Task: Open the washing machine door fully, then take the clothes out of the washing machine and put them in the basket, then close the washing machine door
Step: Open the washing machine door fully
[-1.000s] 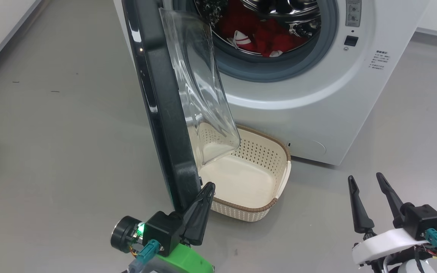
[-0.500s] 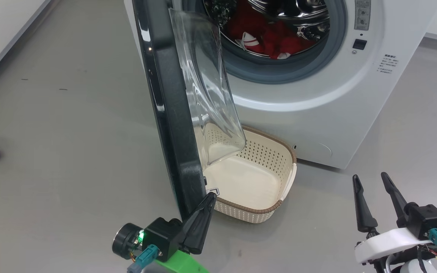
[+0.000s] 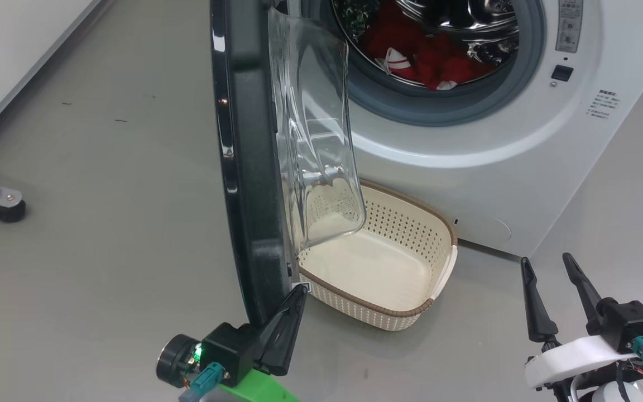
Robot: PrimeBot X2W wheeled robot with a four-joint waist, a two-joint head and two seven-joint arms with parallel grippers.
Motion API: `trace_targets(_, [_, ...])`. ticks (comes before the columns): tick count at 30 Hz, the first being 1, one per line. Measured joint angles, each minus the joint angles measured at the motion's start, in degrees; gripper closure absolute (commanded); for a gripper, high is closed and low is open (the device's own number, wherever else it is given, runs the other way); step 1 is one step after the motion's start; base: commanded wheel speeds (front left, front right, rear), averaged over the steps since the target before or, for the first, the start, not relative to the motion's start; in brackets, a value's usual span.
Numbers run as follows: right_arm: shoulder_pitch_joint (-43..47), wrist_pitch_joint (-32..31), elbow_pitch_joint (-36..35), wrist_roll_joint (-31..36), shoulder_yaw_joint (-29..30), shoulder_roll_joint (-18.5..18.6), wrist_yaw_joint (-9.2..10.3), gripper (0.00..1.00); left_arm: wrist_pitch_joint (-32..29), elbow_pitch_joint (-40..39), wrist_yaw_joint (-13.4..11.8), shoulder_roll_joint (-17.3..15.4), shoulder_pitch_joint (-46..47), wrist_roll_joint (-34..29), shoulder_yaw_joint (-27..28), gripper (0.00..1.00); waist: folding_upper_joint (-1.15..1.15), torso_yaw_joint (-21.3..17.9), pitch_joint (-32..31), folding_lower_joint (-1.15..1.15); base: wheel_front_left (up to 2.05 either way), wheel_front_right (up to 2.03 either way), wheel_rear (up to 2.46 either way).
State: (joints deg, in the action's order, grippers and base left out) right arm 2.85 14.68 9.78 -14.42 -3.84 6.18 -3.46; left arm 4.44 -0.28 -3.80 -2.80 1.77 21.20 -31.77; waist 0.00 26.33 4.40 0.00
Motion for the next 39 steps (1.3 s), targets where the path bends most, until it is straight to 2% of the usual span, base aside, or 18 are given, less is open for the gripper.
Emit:
trace_targets(17, [-0.1,0.0,0.7,0.9,-0.3,0.0,-0.88,0.00,2.4,1.5,-2.0,-0.7,-1.8,0.0,7.6,1.00,0.00,1.7,0.4,0.00,0.00,0.00,0.00])
trace_targets(28, [-0.6,0.0,1.5,0.9,0.2,-0.4,-1.16,0.00,4.3,3.1,-2.5,-2.3,-2.1,0.0,15.2,1.00,0.00,0.8,0.3,0.00,0.00,0.00,0.00])
trace_targets(39, [-0.6,0.0,1.5,0.9,0.3,-0.5,-1.46,0.00,6.3,5.2,-2.5,-2.5,-2.0,1.1,23.2,1.00,0.00,-0.7,1.1,0.00,0.00,0.00,0.00])
